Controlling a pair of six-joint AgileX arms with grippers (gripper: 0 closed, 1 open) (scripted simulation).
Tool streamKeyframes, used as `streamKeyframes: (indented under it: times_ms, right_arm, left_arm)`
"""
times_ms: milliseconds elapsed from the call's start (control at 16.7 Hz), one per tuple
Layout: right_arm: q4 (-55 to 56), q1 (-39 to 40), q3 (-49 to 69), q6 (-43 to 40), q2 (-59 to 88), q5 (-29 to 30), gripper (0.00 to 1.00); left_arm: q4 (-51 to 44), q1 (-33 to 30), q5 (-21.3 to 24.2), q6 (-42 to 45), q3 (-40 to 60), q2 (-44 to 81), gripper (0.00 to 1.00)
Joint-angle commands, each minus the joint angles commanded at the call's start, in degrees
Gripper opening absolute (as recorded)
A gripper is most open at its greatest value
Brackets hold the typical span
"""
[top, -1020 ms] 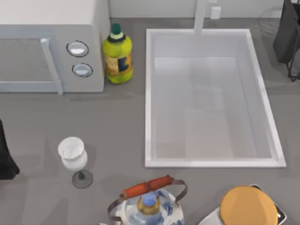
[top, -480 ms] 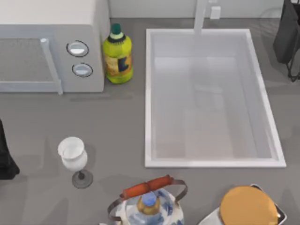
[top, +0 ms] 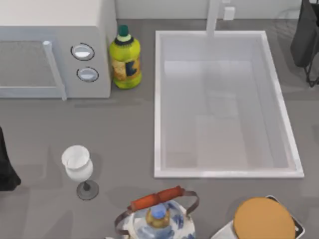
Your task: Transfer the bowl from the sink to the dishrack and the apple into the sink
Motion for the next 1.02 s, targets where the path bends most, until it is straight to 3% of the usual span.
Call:
streamKeyframes:
  times_ms: [480, 1020]
  right_arm:
    - [-15.2, -4.5, 18.4, -4.2, 24.5, -0.1, 1.0]
    - [-13.3, -4.4, 16.8, -4.3, 26.7, 0.0, 1.0]
  left_arm:
    - [0.0, 0.0, 0.0, 0.0, 0.0, 0.0, 1.0]
    - [0.0, 0.0, 0.0, 0.0, 0.0, 0.0, 1.0]
